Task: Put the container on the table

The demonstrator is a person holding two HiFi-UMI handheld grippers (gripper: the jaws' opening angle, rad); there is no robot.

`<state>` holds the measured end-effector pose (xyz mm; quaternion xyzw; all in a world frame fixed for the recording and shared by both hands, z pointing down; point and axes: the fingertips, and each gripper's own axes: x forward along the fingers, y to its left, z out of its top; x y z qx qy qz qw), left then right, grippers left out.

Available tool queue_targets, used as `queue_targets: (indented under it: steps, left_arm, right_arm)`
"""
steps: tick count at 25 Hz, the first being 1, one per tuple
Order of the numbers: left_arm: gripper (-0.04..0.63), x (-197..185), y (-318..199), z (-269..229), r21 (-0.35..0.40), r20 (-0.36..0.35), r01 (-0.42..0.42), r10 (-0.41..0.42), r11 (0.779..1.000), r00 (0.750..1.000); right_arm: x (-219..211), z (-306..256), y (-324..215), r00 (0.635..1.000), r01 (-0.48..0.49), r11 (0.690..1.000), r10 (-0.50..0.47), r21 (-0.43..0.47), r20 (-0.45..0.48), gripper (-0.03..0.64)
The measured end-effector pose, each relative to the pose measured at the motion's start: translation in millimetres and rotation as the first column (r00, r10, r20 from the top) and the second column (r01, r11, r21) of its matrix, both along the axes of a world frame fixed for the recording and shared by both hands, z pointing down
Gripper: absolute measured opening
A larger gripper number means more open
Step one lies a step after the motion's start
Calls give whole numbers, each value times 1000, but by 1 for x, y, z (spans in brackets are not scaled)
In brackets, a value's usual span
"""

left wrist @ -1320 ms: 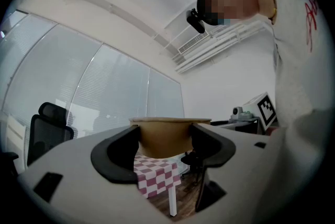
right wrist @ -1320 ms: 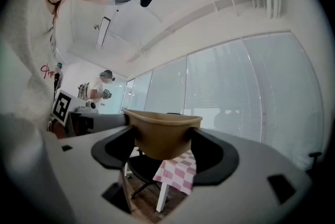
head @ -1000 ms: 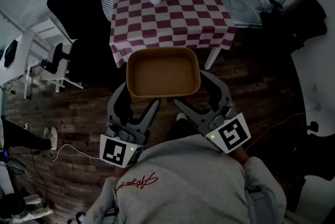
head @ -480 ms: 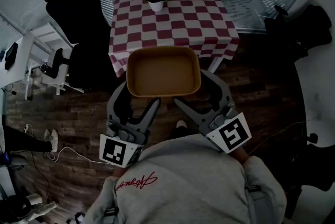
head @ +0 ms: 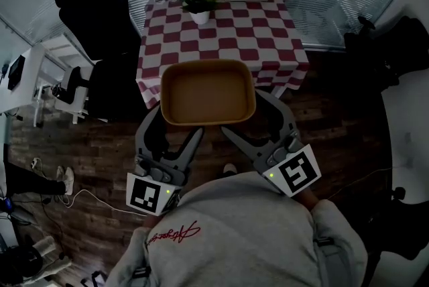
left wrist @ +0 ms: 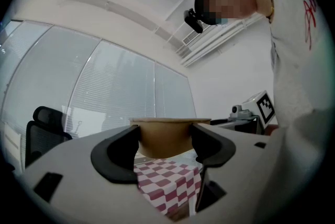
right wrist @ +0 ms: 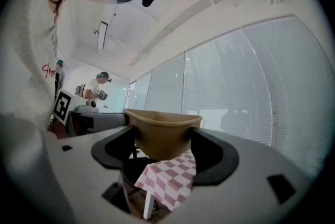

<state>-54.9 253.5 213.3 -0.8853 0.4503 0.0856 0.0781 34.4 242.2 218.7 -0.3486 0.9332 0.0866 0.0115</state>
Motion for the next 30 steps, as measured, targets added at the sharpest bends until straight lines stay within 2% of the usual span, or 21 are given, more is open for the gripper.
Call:
queue_targets:
  steps: [16, 30]
  left_arm:
    - [311, 30, -39, 16, -18, -11, 67, -67, 998, 998]
    - [311, 42, -42, 19, -22, 14, 48, -47, 999, 999]
  right_arm:
    - [28, 14, -44, 998, 60, 998, -60, -13, -11, 336]
    - [40, 21, -45, 1000, 27, 1000, -27, -11, -15, 336]
